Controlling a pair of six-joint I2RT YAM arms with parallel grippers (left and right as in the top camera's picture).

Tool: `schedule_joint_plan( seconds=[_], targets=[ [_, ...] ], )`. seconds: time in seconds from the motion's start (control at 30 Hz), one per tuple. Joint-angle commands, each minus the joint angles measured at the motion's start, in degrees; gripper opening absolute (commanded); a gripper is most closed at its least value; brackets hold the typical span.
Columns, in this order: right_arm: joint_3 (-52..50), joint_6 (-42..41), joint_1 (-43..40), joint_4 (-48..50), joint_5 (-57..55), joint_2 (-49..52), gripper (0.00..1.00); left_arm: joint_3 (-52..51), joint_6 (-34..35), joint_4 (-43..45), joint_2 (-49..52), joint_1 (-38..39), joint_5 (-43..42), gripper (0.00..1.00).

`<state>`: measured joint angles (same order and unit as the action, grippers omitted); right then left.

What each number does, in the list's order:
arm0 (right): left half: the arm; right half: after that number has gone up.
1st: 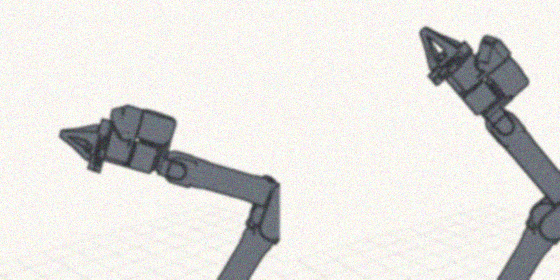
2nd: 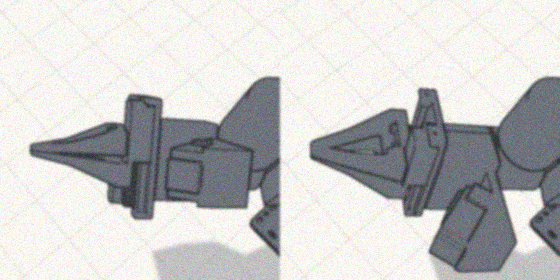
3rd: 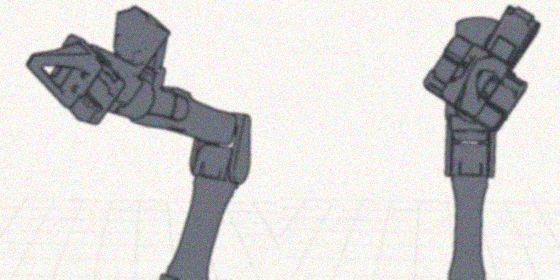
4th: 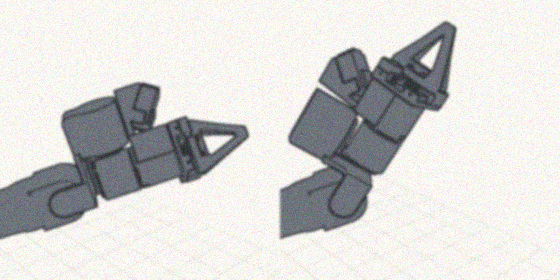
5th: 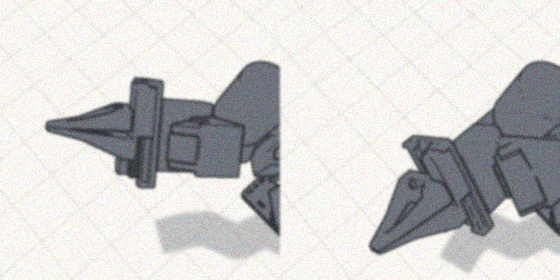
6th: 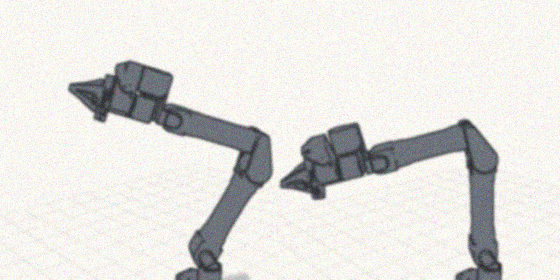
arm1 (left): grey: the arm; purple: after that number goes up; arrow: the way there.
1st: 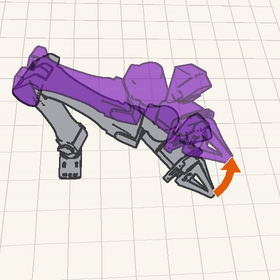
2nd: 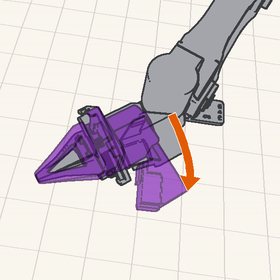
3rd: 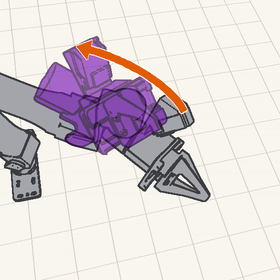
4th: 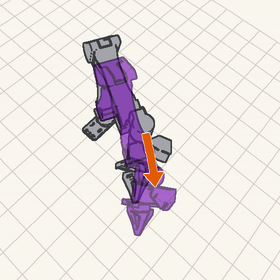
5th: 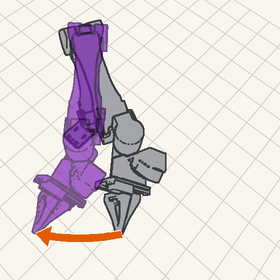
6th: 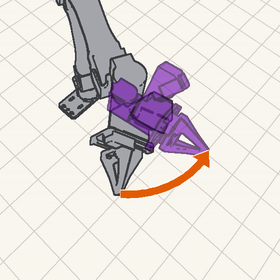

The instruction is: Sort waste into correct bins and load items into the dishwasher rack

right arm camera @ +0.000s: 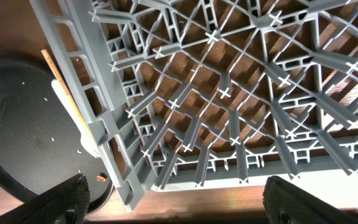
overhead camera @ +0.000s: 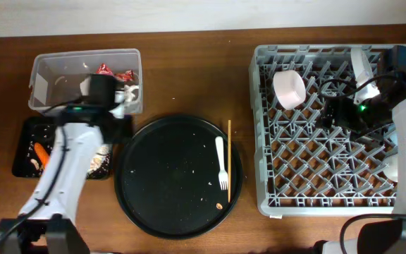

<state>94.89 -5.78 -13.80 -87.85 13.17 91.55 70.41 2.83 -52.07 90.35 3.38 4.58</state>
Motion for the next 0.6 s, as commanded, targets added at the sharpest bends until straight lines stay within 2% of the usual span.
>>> schedule_joint_plan(
  seconds=[0.0, 0.03, 0.17, 0.2, 0.23, 0.27, 0.3, 0.33, 0.37, 0.47, 0.53, 0.57],
  targets=[
    [0.13, 0.50, -0.09, -0.02, -0.31, -1.29, 0.93, 0.35, 3.43, 2.36, 1.88, -11.10, -0.24, 0.07],
    [0.13, 0.50, -0.09, -0.02, -0.31, -1.29, 0.93, 0.35, 4.48, 4.66, 3.54, -15.91, -0.33, 0.07],
    [0.13, 0.50, -0.09, -0.02, -0.31, -1.29, 0.93, 0.35, 5.53, 8.26, 8.37, -25.27, -0.70, 0.11],
    [0.13, 0.50, -0.09, 0.00, -0.31, -1.29, 0.93, 0.35, 5.53, 8.37, 8.83, -26.25, -0.70, 0.26],
    [0.13, 0.50, -0.09, 0.00, -0.33, -1.29, 0.93, 0.35, 5.53, 8.35, 8.96, -26.56, -0.70, 0.32],
    [0.13, 0.50, -0.09, 0.00, -0.33, -1.29, 0.93, 0.35, 5.51, 8.33, 8.96, -26.58, -1.20, 0.57],
    [0.13, 0.50, -0.09, 0.00, -0.31, -1.29, 0.93, 0.35, 5.51, 8.33, 8.96, -26.43, -3.52, 0.72],
    [0.13, 0.50, -0.09, -0.02, -0.33, -1.29, 0.93, 0.35, 5.51, 8.17, 8.70, -26.23, -4.22, 0.80],
    [0.13, 0.50, -0.09, -0.02, -0.31, -1.29, 0.93, 0.35, 5.49, 7.89, 8.09, -25.64, -4.20, 0.82],
    [0.13, 0.50, -0.09, -0.02, -0.31, -1.29, 0.93, 0.35, 3.72, 5.38, 0.33, -16.59, -7.37, 0.87],
    [0.13, 0.50, -0.09, -0.04, -0.31, -1.29, 0.93, 0.35, 1.55, 1.49, -1.86, -3.96, -8.31, 0.86],
    [0.13, 0.50, -0.09, -0.04, -0.31, -1.29, 0.93, -0.07, 0.11, -1.27, -1.44, 5.27, -9.77, 0.85]
  ],
)
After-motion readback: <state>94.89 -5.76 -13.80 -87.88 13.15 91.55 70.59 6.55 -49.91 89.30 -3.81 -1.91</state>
